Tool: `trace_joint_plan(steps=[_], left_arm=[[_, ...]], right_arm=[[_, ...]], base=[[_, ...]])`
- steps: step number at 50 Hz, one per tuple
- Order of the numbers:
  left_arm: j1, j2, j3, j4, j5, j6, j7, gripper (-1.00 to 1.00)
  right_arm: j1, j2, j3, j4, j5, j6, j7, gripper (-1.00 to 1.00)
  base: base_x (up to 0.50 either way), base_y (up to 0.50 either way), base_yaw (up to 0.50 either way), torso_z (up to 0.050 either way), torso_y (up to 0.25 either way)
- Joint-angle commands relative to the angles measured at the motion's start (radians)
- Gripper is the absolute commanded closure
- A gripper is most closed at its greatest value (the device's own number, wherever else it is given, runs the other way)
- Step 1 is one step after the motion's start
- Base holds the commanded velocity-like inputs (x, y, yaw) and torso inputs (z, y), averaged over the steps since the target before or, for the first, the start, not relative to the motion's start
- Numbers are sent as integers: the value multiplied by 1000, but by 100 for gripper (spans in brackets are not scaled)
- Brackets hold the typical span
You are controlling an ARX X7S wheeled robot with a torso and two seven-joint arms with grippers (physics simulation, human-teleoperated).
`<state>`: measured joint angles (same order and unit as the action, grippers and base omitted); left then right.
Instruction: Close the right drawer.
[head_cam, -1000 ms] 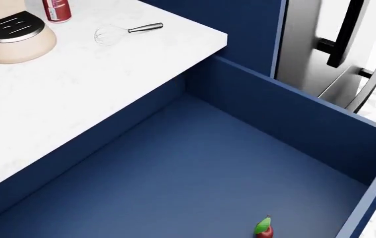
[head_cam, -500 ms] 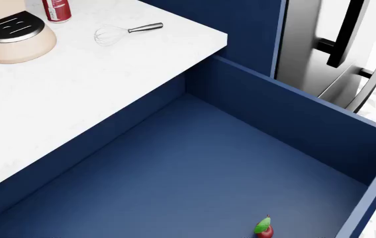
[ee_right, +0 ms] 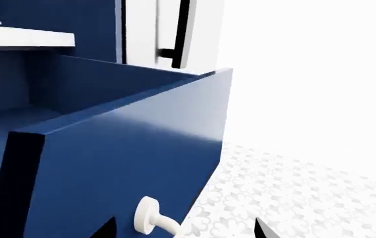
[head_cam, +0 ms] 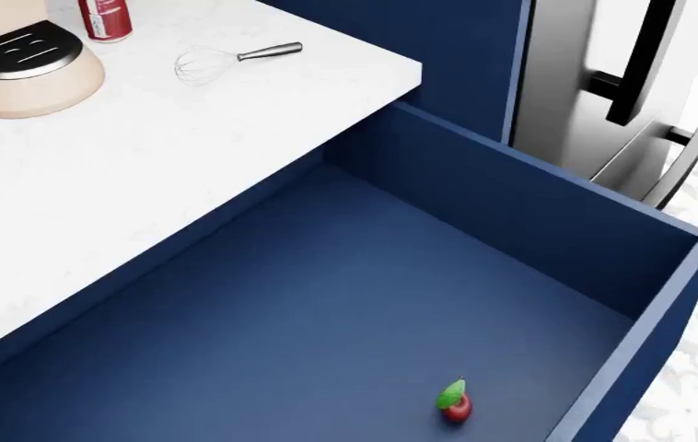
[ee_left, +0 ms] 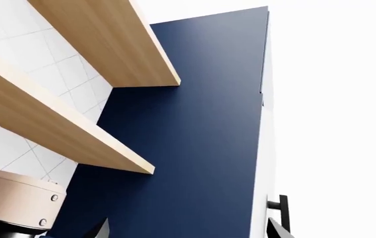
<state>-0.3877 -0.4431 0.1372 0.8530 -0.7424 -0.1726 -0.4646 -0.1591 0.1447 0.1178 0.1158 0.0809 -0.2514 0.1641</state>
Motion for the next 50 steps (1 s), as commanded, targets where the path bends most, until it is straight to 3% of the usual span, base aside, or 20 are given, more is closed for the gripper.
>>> trace_joint_plan(steps=[1,14,33,39,50], left_arm=[[3,-3,1,0,-1,5,-3,-100],[0,-9,-5,-5,-4,10,-7,-100],[8,-15,11,-8,20,17,2,-100],[13,-20,16,-13,37,21,9,-100],[4,-32,-1,-51,50,32,18,-100]], right_arm=[[21,8,-52,-110,-39,68,-4,-100],[64,8,-105,-153,-60,105,-6,-100],[144,-1,-101,156,4,-82,-19,-100],[208,-11,-104,359,16,-191,-35,-100],[301,-22,-131,484,15,-232,-52,-100]], base=[[0,0,0,0,0],[0,0,0,0,1],[0,0,0,0,1],[0,0,0,0,0],[0,0,0,0,0]])
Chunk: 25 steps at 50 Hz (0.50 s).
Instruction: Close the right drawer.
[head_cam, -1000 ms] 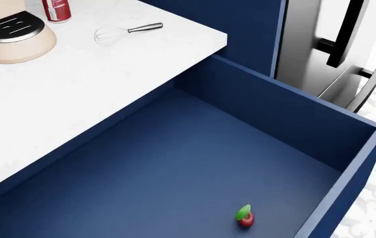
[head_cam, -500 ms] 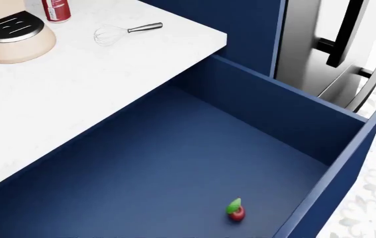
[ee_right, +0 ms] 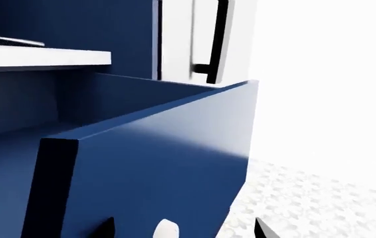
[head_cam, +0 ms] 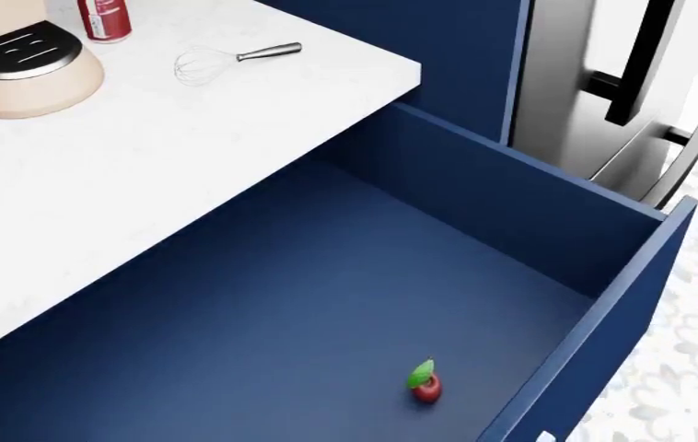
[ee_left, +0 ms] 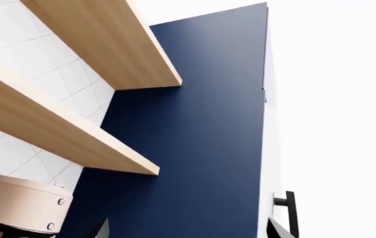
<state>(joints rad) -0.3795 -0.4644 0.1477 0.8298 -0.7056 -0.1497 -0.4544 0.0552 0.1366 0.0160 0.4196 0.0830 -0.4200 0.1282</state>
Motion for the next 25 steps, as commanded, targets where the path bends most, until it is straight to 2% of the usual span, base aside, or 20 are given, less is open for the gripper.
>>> trace_joint_plan(steps=[1,17,25], left_arm=[[-5,-14,-17,-36,15,13,11,-100],[1,-33,-55,-94,33,45,28,-100],[8,-38,-60,-101,42,51,29,-100]], right_arm=[[101,-16,-32,200,15,-72,-21,-100],[262,-44,-65,472,15,-189,-56,-100],[293,-48,-78,508,18,-200,-67,-100]], base=[[0,0,0,0,0],[0,0,0,0,0],[0,0,0,0,0]])
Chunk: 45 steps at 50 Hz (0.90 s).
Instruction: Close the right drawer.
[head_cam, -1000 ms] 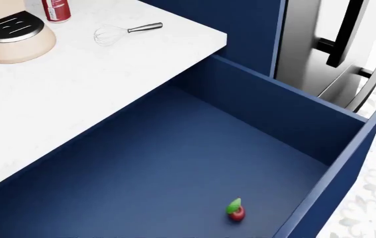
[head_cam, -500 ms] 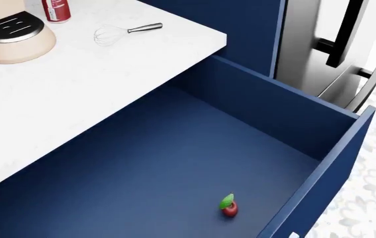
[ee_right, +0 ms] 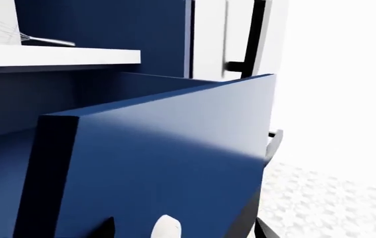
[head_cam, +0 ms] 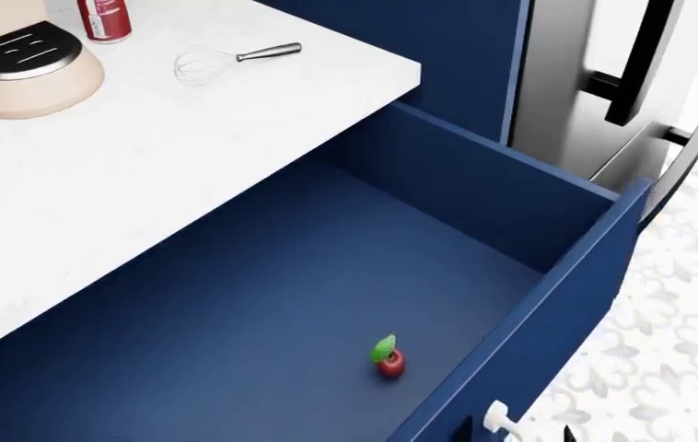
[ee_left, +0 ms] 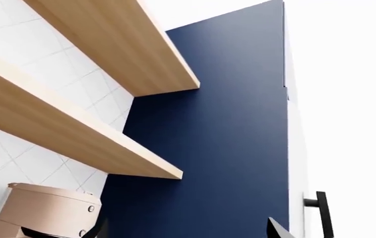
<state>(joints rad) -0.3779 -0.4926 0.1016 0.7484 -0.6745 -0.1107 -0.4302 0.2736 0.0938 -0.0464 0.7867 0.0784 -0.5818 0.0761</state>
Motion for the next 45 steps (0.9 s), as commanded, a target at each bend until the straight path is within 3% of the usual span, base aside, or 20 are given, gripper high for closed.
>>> trace_joint_plan(steps=[1,11,38,45], left_arm=[[6,-12,-17,-19,11,10,2,-100],[12,-30,-35,-20,18,11,-3,-100],[35,-54,-68,-1,3,13,-25,-100],[41,-67,-84,-6,3,17,-25,-100]], right_arm=[[84,-7,-18,155,22,-44,-18,-100],[171,-24,-33,312,29,-123,-47,-100],[229,-38,-78,335,30,-113,-66,-100],[305,-59,-87,487,37,-198,-88,-100]], base=[[0,0,0,0,0],[0,0,0,0,0],[0,0,0,0,0],[0,0,0,0,0]])
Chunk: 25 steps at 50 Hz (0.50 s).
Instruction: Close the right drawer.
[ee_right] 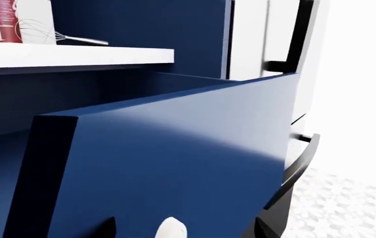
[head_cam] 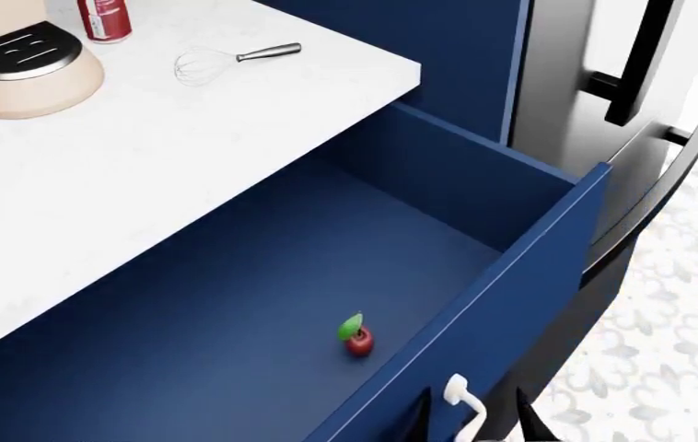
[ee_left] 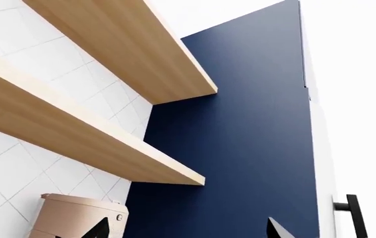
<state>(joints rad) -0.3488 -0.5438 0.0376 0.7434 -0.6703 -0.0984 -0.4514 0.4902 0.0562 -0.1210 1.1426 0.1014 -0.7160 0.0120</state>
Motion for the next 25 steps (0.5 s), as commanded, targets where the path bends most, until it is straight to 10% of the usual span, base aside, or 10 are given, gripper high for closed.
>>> trace_joint_plan(steps=[1,25], left_arm=[[13,-16,-22,-2,0,6,-3,-100],[61,-66,-103,14,-19,13,-28,-100]], right_arm=[[99,-24,-13,152,15,-75,-27,-100],[116,-44,-92,-15,21,41,-43,-100]], base=[[0,0,0,0,0],[0,0,0,0,1]])
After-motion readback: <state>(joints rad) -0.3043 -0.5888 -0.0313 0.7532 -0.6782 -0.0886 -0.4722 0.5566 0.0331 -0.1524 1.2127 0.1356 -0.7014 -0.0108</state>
